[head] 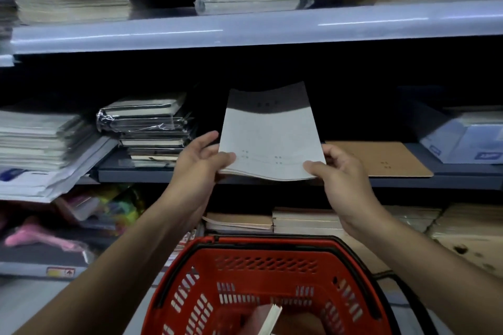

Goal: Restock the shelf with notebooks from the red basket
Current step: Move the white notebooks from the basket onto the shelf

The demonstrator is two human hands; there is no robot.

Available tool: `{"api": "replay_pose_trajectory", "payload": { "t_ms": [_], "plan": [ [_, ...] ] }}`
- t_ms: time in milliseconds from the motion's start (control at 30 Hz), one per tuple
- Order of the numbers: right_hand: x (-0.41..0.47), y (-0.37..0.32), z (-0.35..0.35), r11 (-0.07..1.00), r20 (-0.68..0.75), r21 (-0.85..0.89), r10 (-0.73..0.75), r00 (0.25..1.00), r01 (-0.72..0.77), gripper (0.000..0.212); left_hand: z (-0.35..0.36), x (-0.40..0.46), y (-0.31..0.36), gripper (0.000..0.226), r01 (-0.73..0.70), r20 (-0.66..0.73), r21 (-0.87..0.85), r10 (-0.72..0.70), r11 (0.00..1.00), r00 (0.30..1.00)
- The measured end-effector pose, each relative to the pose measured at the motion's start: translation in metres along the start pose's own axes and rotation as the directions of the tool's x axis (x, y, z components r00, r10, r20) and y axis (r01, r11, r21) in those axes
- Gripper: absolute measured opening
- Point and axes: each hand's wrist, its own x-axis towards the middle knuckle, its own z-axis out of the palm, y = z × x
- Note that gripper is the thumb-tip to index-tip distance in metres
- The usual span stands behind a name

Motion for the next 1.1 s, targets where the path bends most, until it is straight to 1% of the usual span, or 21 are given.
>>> {"api": "replay_pose_trajectory", "payload": {
  "t_ms": [100,167,233,367,433,467,533,600,700,767,867,967,1100],
  "plan": [
    [0.024,0.004,0.004,0.998,-0.012,-0.045,-0.036,0.999,0.036,0.021,0.003,0.018,-0.004,0.06,-0.076,-0.006,0.063,0.077,0.995,0.997],
    [0.041,0.008,0.006,0.99,-0.021,-0.118,-0.081,0.996,0.078,0.023,0.005,0.028,-0.007,0.056,-0.148,0.022,0.135,0.147,0.98,0.989],
    [0.056,0.012,0.006,0.974,-0.035,-0.188,-0.131,0.991,0.122,0.027,0.005,0.04,-0.011,0.049,-0.228,0.076,0.217,0.217,0.949,0.973],
    [0.08,0.016,0.009,0.95,-0.057,-0.267,-0.18,0.982,0.158,0.022,0.007,0.063,-0.02,0.041,-0.357,0.197,0.34,0.305,0.87,0.932],
    [0.089,0.018,0.012,0.939,-0.064,-0.312,-0.172,0.983,0.144,0.021,0.009,0.071,-0.022,0.04,-0.373,0.218,0.385,0.31,0.844,0.925],
    [0.092,0.02,0.014,0.931,-0.069,-0.338,-0.167,0.984,0.134,0.025,0.009,0.076,-0.023,0.041,-0.378,0.223,0.398,0.311,0.836,0.924],
    [0.099,0.024,0.017,0.921,-0.078,-0.372,-0.153,0.985,0.114,0.041,0.008,0.083,-0.026,0.043,-0.391,0.235,0.429,0.318,0.814,0.919],
    [0.104,0.025,0.021,0.908,-0.067,-0.404,-0.148,0.987,0.109,0.047,0.006,0.091,-0.029,0.045,-0.403,0.234,0.461,0.33,0.791,0.915],
    [0.112,0.029,0.025,0.892,-0.044,-0.439,-0.138,0.989,0.105,0.037,0.001,0.101,-0.031,0.044,-0.398,0.224,0.501,0.329,0.769,0.917],
    [0.115,0.031,0.026,0.869,-0.028,-0.486,-0.126,0.992,0.096,0.031,-0.004,0.105,-0.035,0.048,-0.403,0.245,0.547,0.32,0.734,0.915],
    [0.115,0.038,0.026,0.825,-0.017,-0.559,-0.109,0.994,0.081,0.033,-0.011,0.105,-0.045,0.054,-0.398,0.287,0.612,0.277,0.684,0.917],
    [0.115,0.048,0.024,0.79,-0.021,-0.608,-0.113,0.993,0.077,0.036,-0.011,0.101,-0.049,0.053,-0.4,0.315,0.645,0.251,0.651,0.916],
    [0.117,0.055,0.02,0.733,-0.035,-0.669,-0.202,0.979,0.127,0.038,-0.011,0.097,-0.051,0.057,-0.398,0.3,0.674,0.262,0.623,0.917]
  ]
}}
